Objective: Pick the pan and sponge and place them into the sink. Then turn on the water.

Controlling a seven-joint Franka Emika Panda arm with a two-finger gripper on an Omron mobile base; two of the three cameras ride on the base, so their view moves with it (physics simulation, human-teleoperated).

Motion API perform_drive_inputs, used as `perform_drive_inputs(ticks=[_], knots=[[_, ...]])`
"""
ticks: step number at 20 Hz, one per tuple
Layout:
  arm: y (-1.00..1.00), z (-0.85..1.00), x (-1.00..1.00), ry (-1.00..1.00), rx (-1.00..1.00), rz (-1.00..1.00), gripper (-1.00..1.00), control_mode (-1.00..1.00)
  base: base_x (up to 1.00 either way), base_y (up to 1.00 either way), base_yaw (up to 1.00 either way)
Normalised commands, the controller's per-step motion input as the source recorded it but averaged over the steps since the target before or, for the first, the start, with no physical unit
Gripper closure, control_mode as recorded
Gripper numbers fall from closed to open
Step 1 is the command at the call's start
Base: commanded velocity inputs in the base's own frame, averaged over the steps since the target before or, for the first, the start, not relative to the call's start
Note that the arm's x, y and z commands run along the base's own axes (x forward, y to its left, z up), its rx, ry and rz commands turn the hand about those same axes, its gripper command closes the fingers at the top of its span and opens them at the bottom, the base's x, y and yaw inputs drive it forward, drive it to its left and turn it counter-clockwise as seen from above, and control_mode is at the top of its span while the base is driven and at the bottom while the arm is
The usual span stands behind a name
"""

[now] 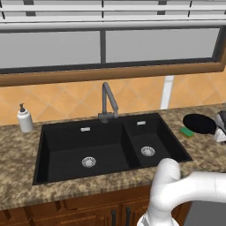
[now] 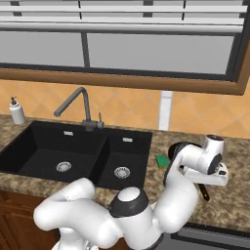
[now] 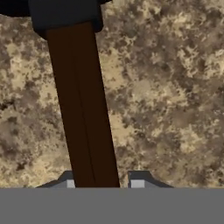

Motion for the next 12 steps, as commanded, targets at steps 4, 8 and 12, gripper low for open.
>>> perform_drive_inputs(ticks=[4,8,12], knots=[[0.16,-0.92,-0.07,0.22,-0.18,0.00,1.00,-1.00,0.00,0.00,0.00],[0.06,-0.91,-0.06,0.23,-0.08,0.00,1.00,-1.00,0.00,0.00,0.00],[-0.05,-0.20,-0.21,0.04,0.07,0.00,1.00,-1.00,0.00,0.00,0.00]])
